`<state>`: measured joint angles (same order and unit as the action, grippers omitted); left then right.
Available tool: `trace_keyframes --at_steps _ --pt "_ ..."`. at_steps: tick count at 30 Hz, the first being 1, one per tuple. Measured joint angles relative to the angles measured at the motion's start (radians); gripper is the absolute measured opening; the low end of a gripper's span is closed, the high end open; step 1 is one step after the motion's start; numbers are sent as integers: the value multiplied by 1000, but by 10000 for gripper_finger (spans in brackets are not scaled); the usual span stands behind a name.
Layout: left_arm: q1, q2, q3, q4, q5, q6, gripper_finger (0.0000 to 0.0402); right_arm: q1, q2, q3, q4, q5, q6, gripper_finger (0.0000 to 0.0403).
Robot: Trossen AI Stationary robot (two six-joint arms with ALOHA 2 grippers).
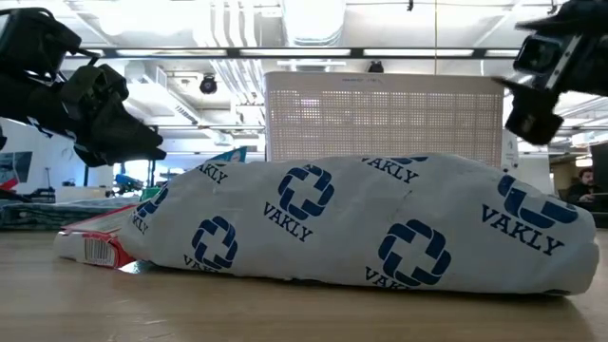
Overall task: Pick & place medical supplies in basket/bin
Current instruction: Put the white pill bottle into the white bin
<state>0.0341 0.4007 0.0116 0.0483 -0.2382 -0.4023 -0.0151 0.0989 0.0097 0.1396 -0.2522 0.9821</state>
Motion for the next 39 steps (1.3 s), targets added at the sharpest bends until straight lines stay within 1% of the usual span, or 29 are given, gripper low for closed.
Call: trace_keyframes --at_steps 3,4,7,9,12,15,18,21,25,27,31,32,34,39 --pt "0 0 0 0 0 0 171 0 44 1 33 -12 147 251" --pt "0 0 0 0 0 0 171 0 61 0 42 -35 189 250" --pt "0 0 0 0 0 0 171 5 116 1 58 -132 242 246" --pt "0 0 0 0 0 0 171 7 157 1 58 -164 297 244" --pt "0 0 0 0 0 0 171 9 223 10 37 -154 393 244" --pt "0 0 0 0 0 0 171 9 311 52 -32 -112 486 244" --pt "0 0 0 0 0 0 171 10 421 145 -198 -73 567 244" --pt "0 0 0 0 0 0 171 18 540 285 -427 -6 648 244" --pt "0 0 0 0 0 0 171 24 707 495 -840 39 700 243" --pt "0 0 0 0 0 0 171 36 791 593 -1042 81 736 244" --pt "0 0 0 0 0 0 171 65 953 731 -1352 149 812 244" --pt "0 0 0 0 0 0 171 70 989 748 -1394 151 826 243" --pt "0 0 0 0 0 0 171 72 1049 755 -1424 149 837 241" --pt "0 0 0 0 0 0 171 74 1187 707 -1405 126 887 235"
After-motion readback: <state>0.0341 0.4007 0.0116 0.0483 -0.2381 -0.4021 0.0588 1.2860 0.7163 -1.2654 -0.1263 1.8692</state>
